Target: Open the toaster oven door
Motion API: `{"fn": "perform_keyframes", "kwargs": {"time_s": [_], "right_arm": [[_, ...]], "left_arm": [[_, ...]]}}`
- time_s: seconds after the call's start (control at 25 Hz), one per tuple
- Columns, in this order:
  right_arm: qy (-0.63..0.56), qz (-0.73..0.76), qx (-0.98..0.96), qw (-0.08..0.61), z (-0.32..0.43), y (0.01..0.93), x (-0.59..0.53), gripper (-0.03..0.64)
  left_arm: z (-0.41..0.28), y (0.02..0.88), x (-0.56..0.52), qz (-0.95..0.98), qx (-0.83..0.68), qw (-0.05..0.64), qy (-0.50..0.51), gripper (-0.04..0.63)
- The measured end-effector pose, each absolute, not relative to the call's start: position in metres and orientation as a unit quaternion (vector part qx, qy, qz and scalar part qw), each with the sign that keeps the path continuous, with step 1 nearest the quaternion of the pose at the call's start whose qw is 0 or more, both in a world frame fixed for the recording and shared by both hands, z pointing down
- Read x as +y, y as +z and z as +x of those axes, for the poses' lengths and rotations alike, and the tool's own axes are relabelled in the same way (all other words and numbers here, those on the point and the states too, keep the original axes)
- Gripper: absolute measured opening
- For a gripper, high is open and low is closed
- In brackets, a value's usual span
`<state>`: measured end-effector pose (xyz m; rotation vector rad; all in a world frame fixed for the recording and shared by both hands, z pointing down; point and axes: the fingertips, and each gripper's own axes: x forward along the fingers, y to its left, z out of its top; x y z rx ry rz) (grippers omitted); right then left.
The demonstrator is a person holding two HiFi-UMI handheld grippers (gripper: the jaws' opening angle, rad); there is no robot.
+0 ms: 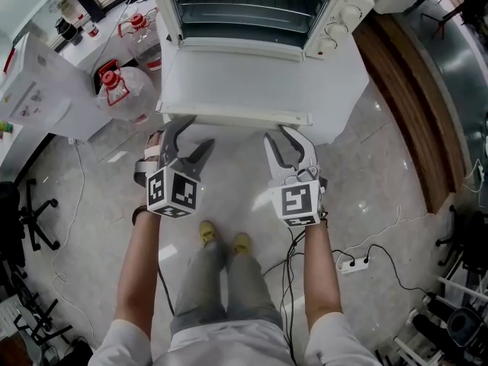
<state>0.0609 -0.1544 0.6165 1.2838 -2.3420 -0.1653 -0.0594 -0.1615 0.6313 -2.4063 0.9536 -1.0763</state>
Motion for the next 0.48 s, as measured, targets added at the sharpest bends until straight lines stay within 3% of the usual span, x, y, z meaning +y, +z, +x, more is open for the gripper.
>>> {"fn": "perform_keyframes", "kwargs": {"time_s": [0.48], "right_arm": [[-0.043, 0.466, -0.855, 0.223, 0.06, 0.608, -0.157, 0.106]], "left_arm": [[-0.062, 0.621, -0.166, -0.848, 0.348, 0.154, -0.368, 0.275]]}}
